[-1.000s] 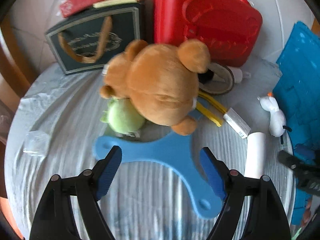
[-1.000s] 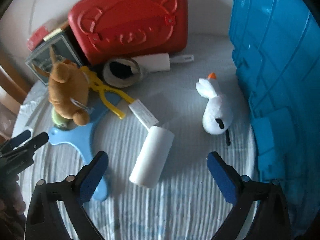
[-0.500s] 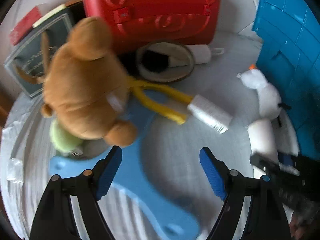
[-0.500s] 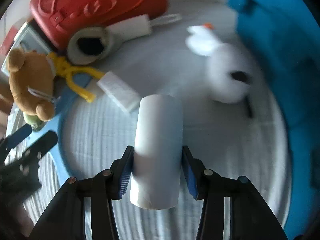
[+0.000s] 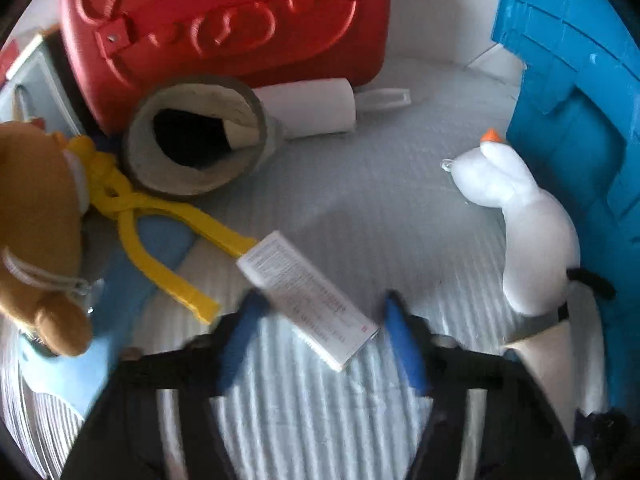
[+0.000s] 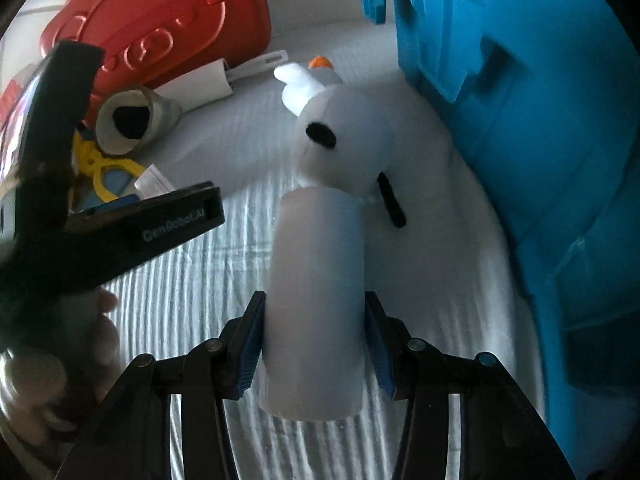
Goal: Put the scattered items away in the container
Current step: 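Grasp the white medicine box with left gripper while right grasps the white tube, then carry the box and tube over the blue crate and open both grippers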
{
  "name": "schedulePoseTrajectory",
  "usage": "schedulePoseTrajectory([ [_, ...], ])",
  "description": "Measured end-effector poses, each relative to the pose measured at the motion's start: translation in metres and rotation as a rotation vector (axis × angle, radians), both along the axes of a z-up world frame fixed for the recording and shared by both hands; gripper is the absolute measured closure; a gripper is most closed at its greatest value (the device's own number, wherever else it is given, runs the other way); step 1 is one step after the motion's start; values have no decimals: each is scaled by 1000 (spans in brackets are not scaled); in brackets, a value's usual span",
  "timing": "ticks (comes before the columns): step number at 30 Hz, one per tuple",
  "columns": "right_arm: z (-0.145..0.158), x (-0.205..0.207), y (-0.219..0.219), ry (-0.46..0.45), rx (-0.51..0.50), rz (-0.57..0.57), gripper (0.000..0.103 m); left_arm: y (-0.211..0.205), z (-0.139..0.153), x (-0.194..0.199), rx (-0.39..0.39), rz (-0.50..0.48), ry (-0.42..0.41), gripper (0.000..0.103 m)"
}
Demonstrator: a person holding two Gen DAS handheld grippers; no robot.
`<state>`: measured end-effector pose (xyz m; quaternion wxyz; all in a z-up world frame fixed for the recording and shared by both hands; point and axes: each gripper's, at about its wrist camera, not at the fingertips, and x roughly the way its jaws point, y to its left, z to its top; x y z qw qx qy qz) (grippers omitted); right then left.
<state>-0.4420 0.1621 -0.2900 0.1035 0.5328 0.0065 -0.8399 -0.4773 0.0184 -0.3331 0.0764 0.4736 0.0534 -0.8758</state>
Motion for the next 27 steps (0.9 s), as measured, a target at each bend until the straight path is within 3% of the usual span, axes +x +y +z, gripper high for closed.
schedulePoseTrajectory([
  [1, 2, 2, -2, 15, 12, 5, 57, 0, 2, 4, 0, -5, 12, 74],
  [3, 4, 7, -4, 41, 21, 8, 57, -3, 6, 11, 3, -6, 28, 77],
  [9, 9, 13, -2, 50, -3, 12, 58, -8, 19, 41, -48, -23, 58, 77],
  [17, 26, 33, -9, 92, -47, 60, 58, -16, 72, 103, -93, -25, 116, 77],
  [20, 45, 38, -24, 135, -57, 87, 58, -20, 97, 136, -108, -17, 158, 77],
  [27, 128, 101, -48, 269, -86, 168, 58, -29, 169, 201, -152, -3, 308, 77],
])
